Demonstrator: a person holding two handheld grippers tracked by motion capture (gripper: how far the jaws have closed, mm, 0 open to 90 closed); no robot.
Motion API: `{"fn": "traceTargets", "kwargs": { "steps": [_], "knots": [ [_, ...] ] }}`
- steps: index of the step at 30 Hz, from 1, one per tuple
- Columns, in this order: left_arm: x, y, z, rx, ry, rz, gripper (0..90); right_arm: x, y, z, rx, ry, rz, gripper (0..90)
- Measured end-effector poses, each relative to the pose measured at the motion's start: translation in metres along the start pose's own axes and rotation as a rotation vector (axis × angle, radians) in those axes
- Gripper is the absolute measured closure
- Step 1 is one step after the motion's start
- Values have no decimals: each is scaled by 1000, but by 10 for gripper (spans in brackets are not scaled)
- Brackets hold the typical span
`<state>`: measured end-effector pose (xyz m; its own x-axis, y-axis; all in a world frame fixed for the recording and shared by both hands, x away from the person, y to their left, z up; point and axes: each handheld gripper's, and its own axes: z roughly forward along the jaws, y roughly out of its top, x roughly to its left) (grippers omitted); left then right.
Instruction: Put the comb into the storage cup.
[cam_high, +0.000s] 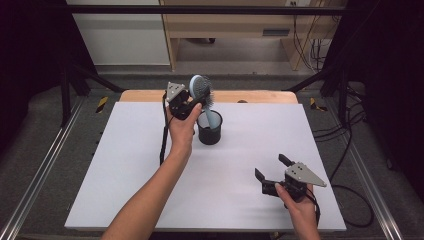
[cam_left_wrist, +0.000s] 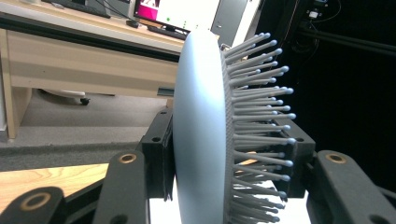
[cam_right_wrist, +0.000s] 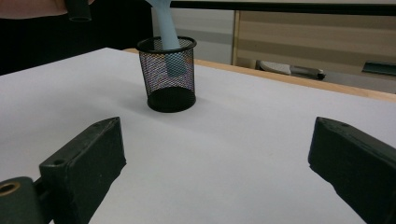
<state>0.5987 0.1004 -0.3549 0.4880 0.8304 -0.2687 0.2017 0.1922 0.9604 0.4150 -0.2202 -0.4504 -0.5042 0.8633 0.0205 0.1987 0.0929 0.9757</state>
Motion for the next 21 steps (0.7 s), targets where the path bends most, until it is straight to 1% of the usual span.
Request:
{"fn": "traceTargets", "kwargs": {
  "steps": [6,9,21],
  "knots": [
    [1,-1,1,2,1,-4,491,0,0,0,3,1,0,39],
    [1,-2,2,10,2,1,491,0,0,0,3,3,-1,39],
    [2,-5,5,19,3,3,491,0,0,0,4,1,2,39]
  ]
}}
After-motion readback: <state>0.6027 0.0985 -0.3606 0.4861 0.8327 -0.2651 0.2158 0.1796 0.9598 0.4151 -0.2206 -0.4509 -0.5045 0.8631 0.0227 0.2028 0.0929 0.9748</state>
